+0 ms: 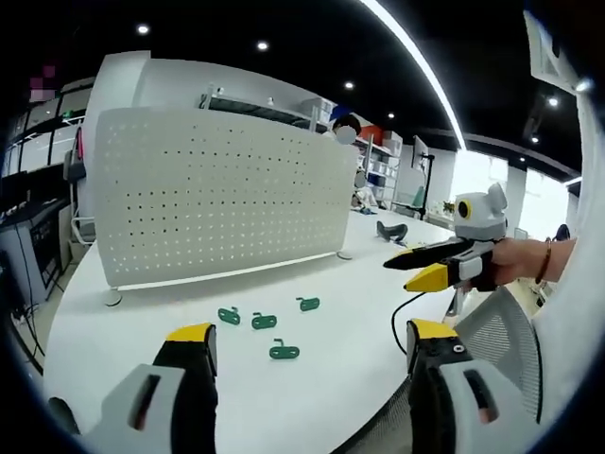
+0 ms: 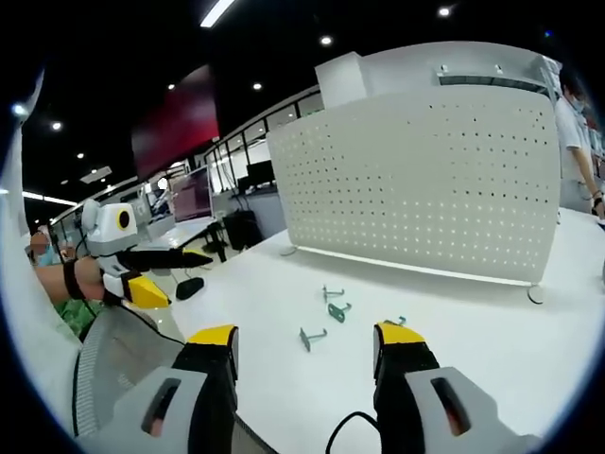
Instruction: Insert the hook assembly into the mounting plate slot until the hook locks in place.
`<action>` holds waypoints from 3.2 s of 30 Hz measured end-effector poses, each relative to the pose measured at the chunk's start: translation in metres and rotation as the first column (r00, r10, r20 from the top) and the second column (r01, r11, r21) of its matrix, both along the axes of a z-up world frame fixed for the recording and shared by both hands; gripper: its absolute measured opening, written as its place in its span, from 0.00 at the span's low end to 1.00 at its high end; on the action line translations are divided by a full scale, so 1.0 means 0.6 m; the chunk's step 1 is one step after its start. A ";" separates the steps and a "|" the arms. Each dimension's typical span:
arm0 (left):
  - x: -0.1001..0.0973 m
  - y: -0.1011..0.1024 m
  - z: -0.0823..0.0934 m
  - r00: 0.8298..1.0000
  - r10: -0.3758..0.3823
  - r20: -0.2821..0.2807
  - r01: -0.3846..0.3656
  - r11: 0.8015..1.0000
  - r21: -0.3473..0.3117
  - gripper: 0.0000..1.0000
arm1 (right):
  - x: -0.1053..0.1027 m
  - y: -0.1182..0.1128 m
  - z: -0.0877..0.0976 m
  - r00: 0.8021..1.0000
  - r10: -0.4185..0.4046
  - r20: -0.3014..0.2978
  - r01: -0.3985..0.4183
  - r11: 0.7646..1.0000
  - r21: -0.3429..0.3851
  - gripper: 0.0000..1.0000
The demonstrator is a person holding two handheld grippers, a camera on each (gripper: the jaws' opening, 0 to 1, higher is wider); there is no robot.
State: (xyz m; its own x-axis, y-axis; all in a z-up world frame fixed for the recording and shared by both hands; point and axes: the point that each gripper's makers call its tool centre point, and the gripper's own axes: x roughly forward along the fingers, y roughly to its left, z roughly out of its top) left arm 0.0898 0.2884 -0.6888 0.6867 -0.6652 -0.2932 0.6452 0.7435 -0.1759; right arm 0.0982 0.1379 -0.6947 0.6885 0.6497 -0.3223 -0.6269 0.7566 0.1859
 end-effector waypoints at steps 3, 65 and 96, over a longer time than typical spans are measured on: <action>0.005 -0.003 -0.008 1.000 -0.005 -0.023 0.005 1.000 -0.009 0.79 | -0.002 -0.005 0.001 1.000 -0.013 0.001 0.013 1.000 0.006 0.58; 0.063 -0.085 -0.193 0.878 0.035 -0.477 -0.051 0.999 -0.020 0.65 | -0.007 -0.036 -0.018 0.996 -0.088 -0.026 0.089 0.994 0.059 0.55; 0.115 -0.111 -0.236 0.781 0.130 -0.611 -0.189 0.981 -0.033 0.39 | -0.010 -0.043 -0.018 0.994 -0.107 -0.037 0.110 0.992 0.065 0.56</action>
